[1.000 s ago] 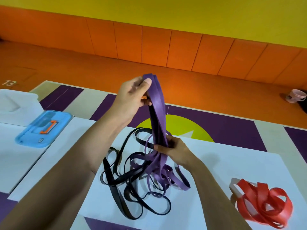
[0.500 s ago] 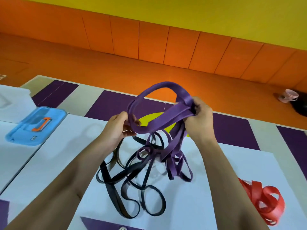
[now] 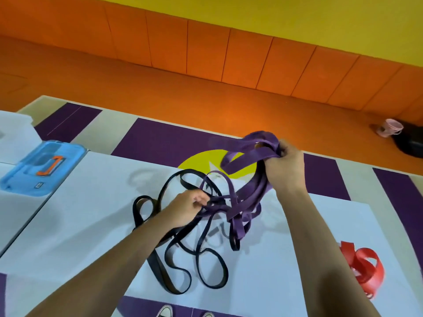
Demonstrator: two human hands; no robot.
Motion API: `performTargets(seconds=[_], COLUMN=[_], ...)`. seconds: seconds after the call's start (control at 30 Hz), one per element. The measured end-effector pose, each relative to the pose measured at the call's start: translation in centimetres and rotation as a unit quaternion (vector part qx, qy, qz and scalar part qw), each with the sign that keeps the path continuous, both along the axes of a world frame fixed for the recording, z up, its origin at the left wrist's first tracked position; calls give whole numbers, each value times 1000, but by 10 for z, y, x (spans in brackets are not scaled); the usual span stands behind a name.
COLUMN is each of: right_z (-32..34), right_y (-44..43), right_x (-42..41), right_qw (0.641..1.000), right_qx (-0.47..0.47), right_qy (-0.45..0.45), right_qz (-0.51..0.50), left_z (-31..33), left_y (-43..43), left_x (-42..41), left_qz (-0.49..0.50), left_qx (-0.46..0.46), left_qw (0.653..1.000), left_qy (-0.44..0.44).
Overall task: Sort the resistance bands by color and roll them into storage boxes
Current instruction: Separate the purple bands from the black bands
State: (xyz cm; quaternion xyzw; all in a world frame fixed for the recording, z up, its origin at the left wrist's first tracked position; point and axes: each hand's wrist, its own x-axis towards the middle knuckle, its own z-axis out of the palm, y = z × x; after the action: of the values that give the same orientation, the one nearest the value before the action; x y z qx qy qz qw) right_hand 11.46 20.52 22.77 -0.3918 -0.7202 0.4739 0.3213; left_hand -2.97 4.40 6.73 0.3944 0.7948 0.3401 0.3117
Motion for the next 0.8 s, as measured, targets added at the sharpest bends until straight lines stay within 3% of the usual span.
performTargets(seconds=[0.13, 0.27, 0.4, 0.57, 0.67, 0.8], right_z=[-5, -17, -32, -48, -55, -61], right_y=[14, 33, 37, 40, 40, 35], right_x=[23, 57, 86, 110, 117, 120], right_qw=[999, 994, 992, 989, 987, 983], right_qx=[-38, -80, -107, -137, -155, -184], right_qy=[-12, -34, -53, -6, 2, 2], right_qz=[-35, -63, -44, -57, -50, 3], left_z=[-45, -61, -78, -102, -113, -123], left_y=[9, 35, 73, 107, 119, 128], left_x=[5, 9, 28, 52, 55, 52], left_qz=[-52, -100, -262, -344, -320, -288], left_qx=[-65, -56, -90, -188, -198, -183], left_qw=[996, 990, 927, 870, 872, 903], left_qy=[13, 82, 253, 299, 313, 259])
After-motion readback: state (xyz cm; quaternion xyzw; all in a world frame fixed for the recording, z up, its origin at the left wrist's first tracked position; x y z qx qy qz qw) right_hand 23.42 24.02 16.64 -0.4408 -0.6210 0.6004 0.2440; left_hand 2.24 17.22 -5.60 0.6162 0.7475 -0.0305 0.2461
